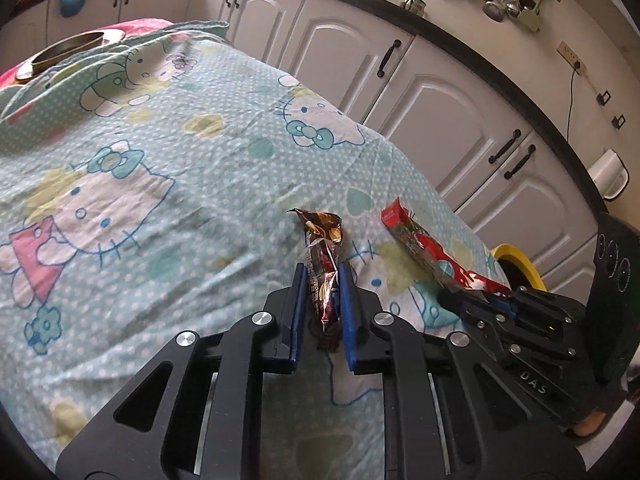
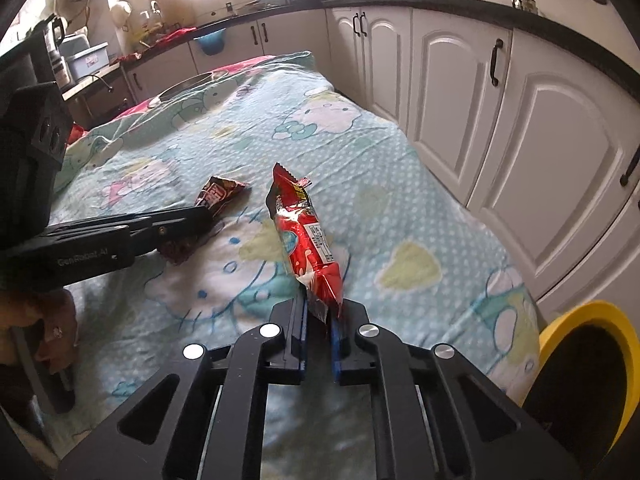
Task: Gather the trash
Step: 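Carry the brown wrapper and red wrapper over the yellow bin with both tools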
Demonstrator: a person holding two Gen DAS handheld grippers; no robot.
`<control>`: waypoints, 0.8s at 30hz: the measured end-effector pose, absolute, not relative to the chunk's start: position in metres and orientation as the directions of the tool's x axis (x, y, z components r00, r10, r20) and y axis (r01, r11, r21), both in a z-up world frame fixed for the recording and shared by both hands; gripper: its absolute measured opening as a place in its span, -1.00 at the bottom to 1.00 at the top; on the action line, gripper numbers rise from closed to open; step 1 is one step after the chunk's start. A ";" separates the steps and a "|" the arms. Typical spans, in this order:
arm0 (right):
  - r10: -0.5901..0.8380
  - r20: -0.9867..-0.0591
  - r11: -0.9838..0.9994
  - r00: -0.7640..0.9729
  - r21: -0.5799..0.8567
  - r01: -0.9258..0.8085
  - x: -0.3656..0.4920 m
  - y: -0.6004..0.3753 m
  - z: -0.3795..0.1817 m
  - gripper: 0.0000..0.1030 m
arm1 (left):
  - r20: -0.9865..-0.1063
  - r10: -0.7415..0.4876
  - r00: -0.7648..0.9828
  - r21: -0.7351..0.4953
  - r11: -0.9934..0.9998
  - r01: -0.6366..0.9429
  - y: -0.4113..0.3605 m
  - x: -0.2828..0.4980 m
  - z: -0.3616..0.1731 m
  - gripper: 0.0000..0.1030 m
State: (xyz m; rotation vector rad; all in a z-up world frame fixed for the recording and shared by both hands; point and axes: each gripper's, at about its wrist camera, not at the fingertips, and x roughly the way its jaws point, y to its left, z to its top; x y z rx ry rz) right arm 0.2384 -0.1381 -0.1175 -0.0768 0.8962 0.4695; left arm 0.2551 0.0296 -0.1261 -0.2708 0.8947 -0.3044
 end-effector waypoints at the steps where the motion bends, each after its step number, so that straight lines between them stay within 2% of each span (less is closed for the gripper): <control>1: 0.366 -0.767 0.895 0.527 0.135 -0.425 0.234 -0.138 -0.117 -0.86 | -0.719 -0.365 0.592 -0.349 0.925 0.147 0.029 0.252 -0.125 -0.80; 15: 0.385 -0.770 0.870 0.509 0.119 -0.479 0.186 -0.134 -0.107 -0.90 | -0.710 -0.346 0.613 -0.326 0.933 0.150 0.029 0.208 -0.115 -0.81; 24: 0.404 -0.731 0.867 0.550 0.113 -0.486 0.164 -0.151 -0.078 -0.90 | -0.680 -0.363 0.637 -0.329 0.928 0.177 0.021 0.184 -0.094 -0.81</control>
